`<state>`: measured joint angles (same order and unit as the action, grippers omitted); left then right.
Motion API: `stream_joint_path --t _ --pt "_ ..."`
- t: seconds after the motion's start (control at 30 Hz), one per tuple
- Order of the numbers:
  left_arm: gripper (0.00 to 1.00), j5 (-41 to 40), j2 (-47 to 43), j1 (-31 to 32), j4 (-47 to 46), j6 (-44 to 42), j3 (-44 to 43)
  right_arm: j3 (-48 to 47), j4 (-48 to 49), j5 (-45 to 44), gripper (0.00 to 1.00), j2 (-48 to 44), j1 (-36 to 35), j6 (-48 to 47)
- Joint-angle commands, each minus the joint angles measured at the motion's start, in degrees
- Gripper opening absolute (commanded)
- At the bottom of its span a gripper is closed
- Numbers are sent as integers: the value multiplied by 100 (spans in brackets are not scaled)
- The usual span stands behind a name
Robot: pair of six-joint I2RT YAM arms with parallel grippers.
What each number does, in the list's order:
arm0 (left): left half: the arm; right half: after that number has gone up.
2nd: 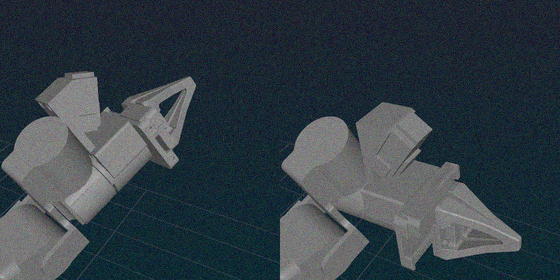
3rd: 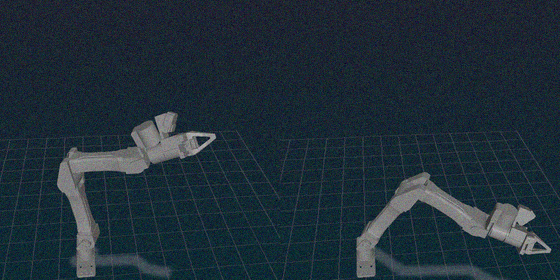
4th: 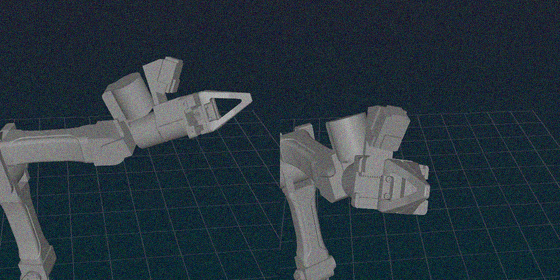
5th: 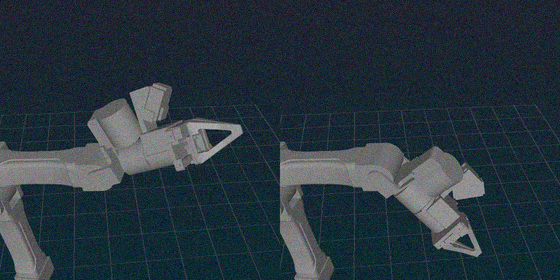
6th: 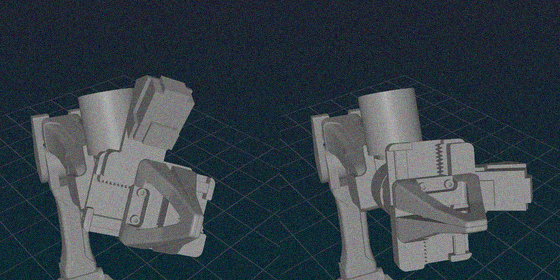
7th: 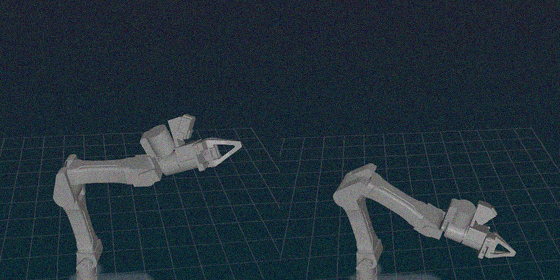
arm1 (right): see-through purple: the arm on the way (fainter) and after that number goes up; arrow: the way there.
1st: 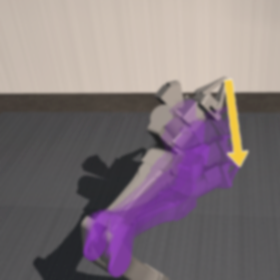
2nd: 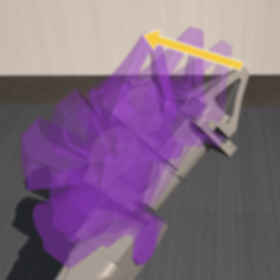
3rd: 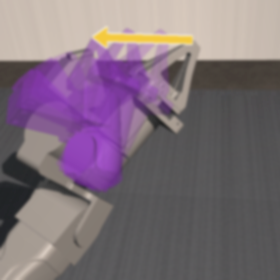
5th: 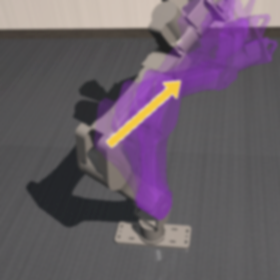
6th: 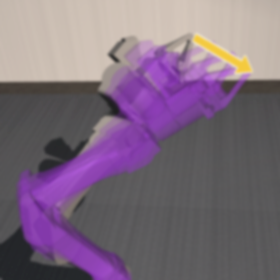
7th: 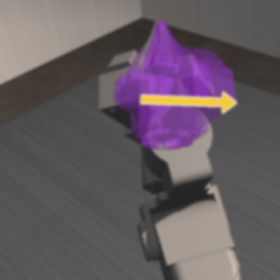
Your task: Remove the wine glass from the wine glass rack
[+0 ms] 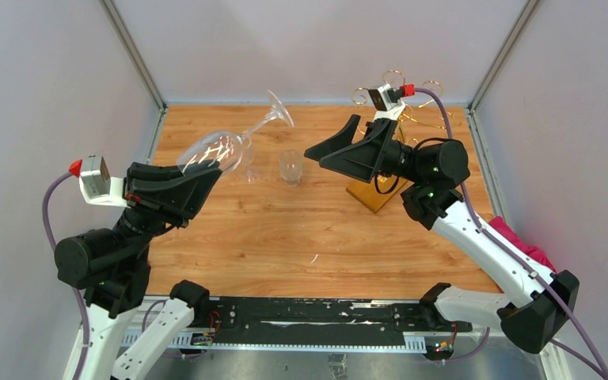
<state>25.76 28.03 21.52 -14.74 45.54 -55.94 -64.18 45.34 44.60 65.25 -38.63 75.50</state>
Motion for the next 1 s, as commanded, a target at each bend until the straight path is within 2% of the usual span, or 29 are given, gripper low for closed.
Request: stream_joint_path --t 0.0,0.2,0.33,0.47,0.57,0.77,0.97 --pt "0 -992 -151 2 1254 -751 -601 73 -95 -76 93 -244 -86 -379" --pt "0 -2053 160 2 3231 -1641 -1753 -145 -1491 -231 98 -609 -84 -1385" --pt "0 -2800 498 2 4478 -2077 -2565 -284 -2008 -288 100 -773 -83 -1774" --pt "0 -3164 1086 2 5865 -2419 -3511 -507 -2727 -405 100 -890 -84 -2215" --pt "0 -3155 1569 2 6693 -2577 -4083 -622 -3011 -466 100 -990 -83 -2482" --pt "0 -2818 1738 2 7117 -2829 -4221 -667 -3088 -461 100 -1093 -85 -2601" --pt "0 -1471 2117 2 7363 -2966 -4284 -682 -3083 -443 100 -1105 -83 -2597"
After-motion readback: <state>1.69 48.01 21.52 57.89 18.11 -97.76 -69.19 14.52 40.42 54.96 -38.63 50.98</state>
